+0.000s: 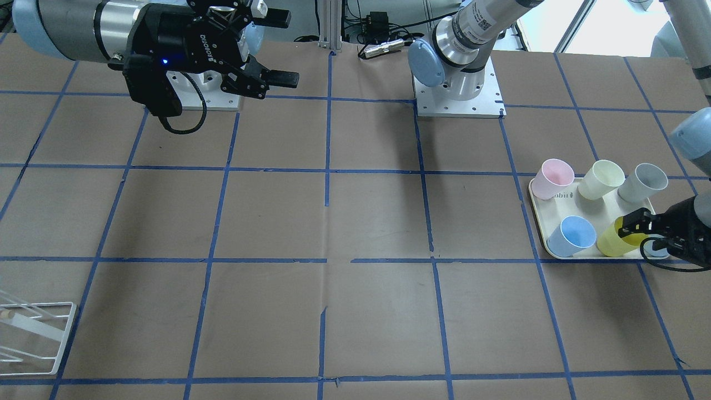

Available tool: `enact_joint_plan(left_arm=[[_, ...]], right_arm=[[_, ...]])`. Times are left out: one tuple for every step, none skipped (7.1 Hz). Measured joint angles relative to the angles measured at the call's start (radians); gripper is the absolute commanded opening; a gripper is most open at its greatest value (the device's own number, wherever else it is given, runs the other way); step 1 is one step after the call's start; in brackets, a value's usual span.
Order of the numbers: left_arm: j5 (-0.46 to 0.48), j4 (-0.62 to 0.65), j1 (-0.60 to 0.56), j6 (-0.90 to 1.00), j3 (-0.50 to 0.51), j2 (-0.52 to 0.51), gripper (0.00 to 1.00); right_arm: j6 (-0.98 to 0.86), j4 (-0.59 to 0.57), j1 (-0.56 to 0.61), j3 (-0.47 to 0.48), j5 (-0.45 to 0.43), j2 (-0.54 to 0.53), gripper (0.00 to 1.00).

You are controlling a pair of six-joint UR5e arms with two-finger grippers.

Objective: Transfer IKEA cup to right arm and place on rack

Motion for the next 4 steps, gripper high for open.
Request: enact_joint_plan(left_arm=[[0.000, 0.000, 0.000, -0.001, 0.000, 0.000, 0.16], [0.001, 0.001, -0.001, -0.002, 0.000, 0.001, 0.00], [0.001, 0.002, -0.002, -0.003, 0.000, 0.002, 0.00], [0.000, 0.002, -0.003, -0.003, 0.002, 0.003, 0.00]], right_arm=[[0.000, 0.001, 0.000, -0.001, 0.006, 0.002, 1.00], [0.001, 0.001, 0.000, -0.002, 0.010, 0.002, 1.00], [0.000, 0.000, 0.000, -0.002, 0.011, 0.003, 1.00], [-0.001, -0.001, 0.000, -0.002, 0.010, 0.003, 1.00]])
